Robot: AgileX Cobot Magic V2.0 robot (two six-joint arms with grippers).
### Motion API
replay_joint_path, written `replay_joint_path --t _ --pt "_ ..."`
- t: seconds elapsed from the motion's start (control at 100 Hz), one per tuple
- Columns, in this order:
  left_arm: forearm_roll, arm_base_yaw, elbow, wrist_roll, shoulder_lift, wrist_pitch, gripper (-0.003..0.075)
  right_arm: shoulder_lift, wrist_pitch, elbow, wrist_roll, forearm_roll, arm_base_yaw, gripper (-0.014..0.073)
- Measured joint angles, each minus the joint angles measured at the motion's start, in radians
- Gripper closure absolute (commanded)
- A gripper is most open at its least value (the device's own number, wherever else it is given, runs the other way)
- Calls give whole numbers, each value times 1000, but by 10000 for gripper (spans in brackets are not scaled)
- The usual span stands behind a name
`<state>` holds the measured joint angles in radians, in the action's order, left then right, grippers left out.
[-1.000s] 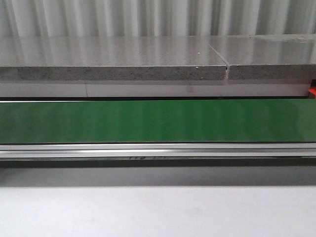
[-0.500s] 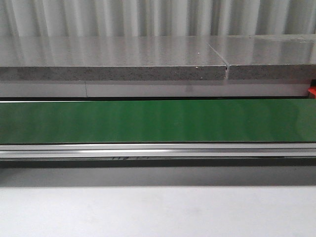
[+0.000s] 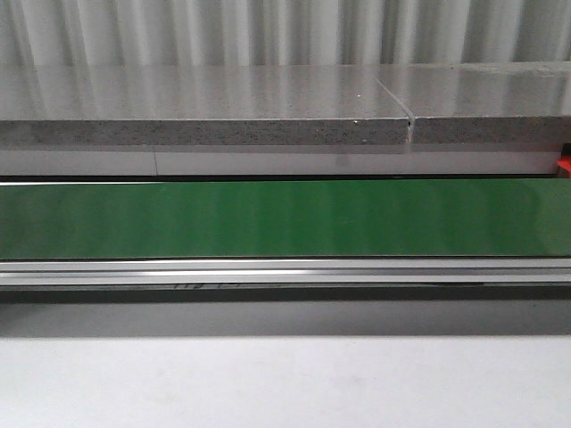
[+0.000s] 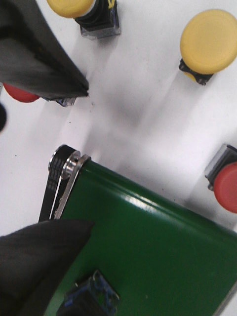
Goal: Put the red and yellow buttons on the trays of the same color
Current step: 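Set the red button on the belt end and open the left gripper, then lower the left gripper onto a yellow button and grasp it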
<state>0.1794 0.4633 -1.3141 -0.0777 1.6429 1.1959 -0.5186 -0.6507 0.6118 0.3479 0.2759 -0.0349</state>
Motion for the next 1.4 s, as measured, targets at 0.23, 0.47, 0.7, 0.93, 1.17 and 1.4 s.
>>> replay_joint_path --t 0.23,0.47,0.7,0.93,1.17,1.4 --pt "-43 0 0 14 84 -3 218 0 0 0 0 0 0 662" --pt "-124 7 0 78 109 -97 218 0 0 0 0 0 0 662" --pt "-139 36 0 107 124 -151 218 0 0 0 0 2 0 662" --pt "-133 74 0 110 167 -202 218 0 0 0 0 2 0 662" --pt "-119 75 0 110 197 -308 218 0 0 0 0 2 0 662" --pt "-86 75 0 111 214 -398 220 0 0 0 0 2 0 662"
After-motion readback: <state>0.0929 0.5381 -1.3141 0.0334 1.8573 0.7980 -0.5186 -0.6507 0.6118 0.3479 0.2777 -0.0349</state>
